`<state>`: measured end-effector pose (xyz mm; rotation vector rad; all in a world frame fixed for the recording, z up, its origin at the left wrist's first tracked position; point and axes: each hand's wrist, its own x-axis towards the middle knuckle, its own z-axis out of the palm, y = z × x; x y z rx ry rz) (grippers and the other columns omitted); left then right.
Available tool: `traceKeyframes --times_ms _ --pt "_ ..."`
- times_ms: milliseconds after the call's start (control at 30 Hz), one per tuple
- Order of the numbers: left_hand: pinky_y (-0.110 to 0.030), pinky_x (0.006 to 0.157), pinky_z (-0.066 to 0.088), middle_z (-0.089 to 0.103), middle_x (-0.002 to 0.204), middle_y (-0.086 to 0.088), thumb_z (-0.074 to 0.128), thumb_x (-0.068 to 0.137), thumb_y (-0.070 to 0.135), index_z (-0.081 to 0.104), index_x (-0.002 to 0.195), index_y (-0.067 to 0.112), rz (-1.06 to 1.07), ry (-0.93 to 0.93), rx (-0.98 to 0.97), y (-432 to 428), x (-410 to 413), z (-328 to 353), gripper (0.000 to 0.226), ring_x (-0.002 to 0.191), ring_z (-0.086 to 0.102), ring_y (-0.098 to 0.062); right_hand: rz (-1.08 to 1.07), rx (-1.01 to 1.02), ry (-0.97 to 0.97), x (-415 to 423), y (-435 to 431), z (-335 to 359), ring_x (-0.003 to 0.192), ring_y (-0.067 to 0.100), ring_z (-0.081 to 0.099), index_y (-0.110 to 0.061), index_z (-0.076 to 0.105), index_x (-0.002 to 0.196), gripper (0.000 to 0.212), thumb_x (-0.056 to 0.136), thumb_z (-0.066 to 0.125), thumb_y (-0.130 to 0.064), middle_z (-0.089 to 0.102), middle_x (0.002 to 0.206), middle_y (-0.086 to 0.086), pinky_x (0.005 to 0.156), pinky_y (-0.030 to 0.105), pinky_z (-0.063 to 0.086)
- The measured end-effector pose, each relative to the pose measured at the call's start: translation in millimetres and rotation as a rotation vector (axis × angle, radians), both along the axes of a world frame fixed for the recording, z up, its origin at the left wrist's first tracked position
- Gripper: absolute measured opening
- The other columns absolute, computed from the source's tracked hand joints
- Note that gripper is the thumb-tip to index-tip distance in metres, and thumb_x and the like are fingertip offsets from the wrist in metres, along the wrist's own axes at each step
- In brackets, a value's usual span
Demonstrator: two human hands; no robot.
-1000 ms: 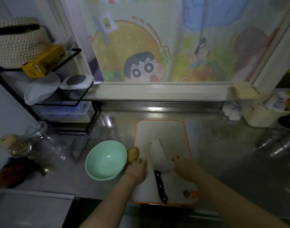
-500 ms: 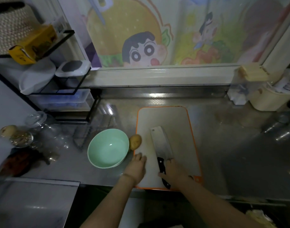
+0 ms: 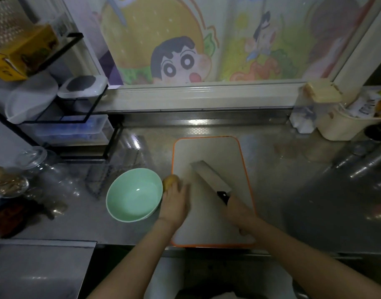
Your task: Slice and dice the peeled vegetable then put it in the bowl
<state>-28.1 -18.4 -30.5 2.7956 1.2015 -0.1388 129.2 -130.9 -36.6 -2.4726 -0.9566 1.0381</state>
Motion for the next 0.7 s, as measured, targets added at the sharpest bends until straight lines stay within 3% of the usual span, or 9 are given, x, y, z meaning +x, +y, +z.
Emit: traceKeyframes --times_ms 67,133,167,233,367,567,700 --pt "-0.036 0.077 0.039 0.054 0.116 -0.011 0.068 0.063 0.013 0.055 0.12 0.017 -0.019 -0.031 0.139 16 9 5 0.059 0.097 0.055 -0.031 0.016 0.051 -0.051 11 0 2 0.101 0.03 0.059 -0.017 0.042 0.132 0.038 0.098 0.04 -0.035 0.059 0.118 0.015 0.082 0.037 0.048" --pt "-0.036 0.075 0.036 0.059 0.101 -0.011 0.074 0.056 0.017 0.061 0.105 0.015 -0.022 -0.008 0.182 30 14 8 0.051 0.087 0.056 -0.031 -0.029 0.139 -0.067 17 0 21 0.078 0.025 0.06 -0.017 0.052 0.106 0.024 0.098 0.043 -0.038 0.061 0.09 0.009 0.065 0.033 0.048" --pt "-0.037 0.082 0.035 0.057 0.105 -0.013 0.07 0.065 0.021 0.057 0.11 0.013 0.006 0.02 0.139 35 14 11 0.048 0.094 0.054 -0.032 -0.037 0.167 -0.072 18 -1 28 0.065 0.018 0.054 -0.017 0.05 0.093 0.022 0.098 0.044 -0.038 0.055 0.076 0.004 0.055 0.029 0.042" --pt "-0.041 0.101 0.027 0.049 0.121 -0.014 0.058 0.081 0.033 0.043 0.127 0.012 0.067 0.126 0.099 44 16 11 0.052 0.112 0.044 -0.032 -0.05 0.259 -0.072 20 -4 39 0.054 0.012 0.045 -0.018 0.045 0.087 0.024 0.097 0.045 -0.04 0.046 0.063 -0.002 0.048 0.025 0.032" --pt "-0.05 0.114 0.008 0.048 0.129 -0.015 0.053 0.085 0.038 0.039 0.129 0.011 0.106 0.273 0.049 54 14 2 0.053 0.125 0.034 -0.034 -0.072 0.4 -0.029 16 -14 57 0.049 0.012 0.043 -0.019 0.047 0.092 0.02 0.098 0.044 -0.039 0.047 0.06 -0.003 0.048 0.026 0.033" --pt "-0.049 0.111 0.016 0.055 0.127 -0.012 0.044 0.092 0.023 0.035 0.131 0.012 0.078 0.318 0.102 57 20 4 0.042 0.123 0.038 -0.033 -0.147 0.48 0.19 2 -15 71 0.063 0.017 0.047 -0.01 0.042 0.102 0.012 0.097 0.049 -0.018 0.051 0.078 0.005 0.061 0.034 0.041" --pt "-0.042 0.108 0.022 0.052 0.127 -0.013 0.048 0.088 0.022 0.032 0.129 0.012 0.06 0.287 0.067 57 25 6 0.045 0.121 0.04 -0.032 -0.166 0.474 0.242 -2 -12 76 0.055 0.011 0.038 -0.009 0.038 0.101 0.012 0.099 0.046 -0.017 0.042 0.072 0.001 0.052 0.023 0.033"
